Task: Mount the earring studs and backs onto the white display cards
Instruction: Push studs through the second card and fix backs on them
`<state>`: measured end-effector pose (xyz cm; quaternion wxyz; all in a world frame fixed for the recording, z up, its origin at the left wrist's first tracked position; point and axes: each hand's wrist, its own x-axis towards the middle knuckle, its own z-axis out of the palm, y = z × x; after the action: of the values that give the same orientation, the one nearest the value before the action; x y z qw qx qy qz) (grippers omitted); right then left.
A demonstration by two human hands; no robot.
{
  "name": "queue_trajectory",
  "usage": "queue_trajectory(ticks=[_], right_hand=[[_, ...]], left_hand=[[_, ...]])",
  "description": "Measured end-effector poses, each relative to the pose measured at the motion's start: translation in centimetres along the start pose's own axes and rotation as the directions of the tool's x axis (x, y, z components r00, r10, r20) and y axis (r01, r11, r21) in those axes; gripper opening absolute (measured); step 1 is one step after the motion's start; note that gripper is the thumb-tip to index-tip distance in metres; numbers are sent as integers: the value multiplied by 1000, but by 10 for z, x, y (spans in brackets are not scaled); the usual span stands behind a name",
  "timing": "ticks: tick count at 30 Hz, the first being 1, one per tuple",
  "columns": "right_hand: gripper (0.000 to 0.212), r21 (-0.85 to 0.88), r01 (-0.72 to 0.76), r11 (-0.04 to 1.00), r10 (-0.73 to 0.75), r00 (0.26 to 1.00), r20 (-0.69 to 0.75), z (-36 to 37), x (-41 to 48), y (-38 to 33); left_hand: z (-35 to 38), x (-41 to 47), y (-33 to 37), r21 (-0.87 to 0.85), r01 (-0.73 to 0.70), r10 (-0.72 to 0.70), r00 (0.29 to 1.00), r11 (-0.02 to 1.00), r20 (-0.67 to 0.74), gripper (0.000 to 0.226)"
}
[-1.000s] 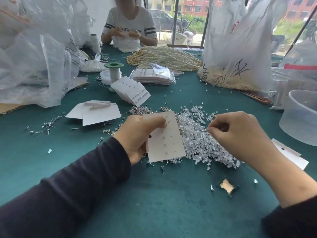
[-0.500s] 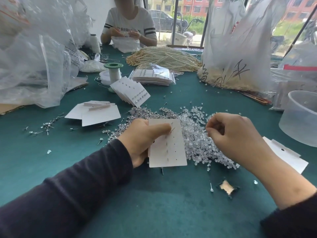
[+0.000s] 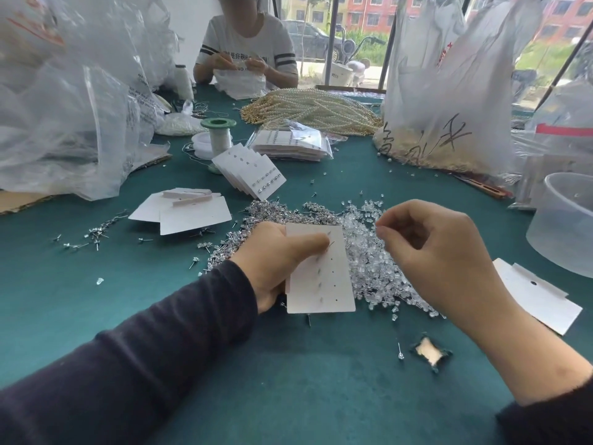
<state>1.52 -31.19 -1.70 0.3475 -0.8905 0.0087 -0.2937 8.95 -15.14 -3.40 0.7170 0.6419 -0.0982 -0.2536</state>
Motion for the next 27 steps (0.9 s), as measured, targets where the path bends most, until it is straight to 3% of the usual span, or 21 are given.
queue_trajectory(ticks=[6, 12, 15, 20, 24, 27], right_hand=[[8, -11, 235, 972, -235, 972, 6, 23, -12, -15], [8, 19, 232, 973, -232, 973, 0, 30, -12, -11], [9, 28, 220, 975, -219, 975, -21, 30, -11, -10], [11, 35, 215, 976, -215, 977, 7, 32, -10, -8], [10, 58, 193, 979, -195, 980, 29, 33, -11, -6], [11, 80, 194, 978, -197, 980, 20, 34, -13, -5]], left_hand=[[3, -1, -1, 67, -50, 51, 999, 997, -14, 7], [5, -4, -1, 96, -73, 74, 997, 993, -1, 18], [5, -4, 0, 91, -71, 72, 997, 993, -7, 6], [5, -4, -1, 90, -86, 87, 996, 992, -9, 7], [4, -5, -2, 77, -94, 94, 996, 993, 6, 22], [3, -5, -2, 106, -96, 95, 995, 990, 19, 13]])
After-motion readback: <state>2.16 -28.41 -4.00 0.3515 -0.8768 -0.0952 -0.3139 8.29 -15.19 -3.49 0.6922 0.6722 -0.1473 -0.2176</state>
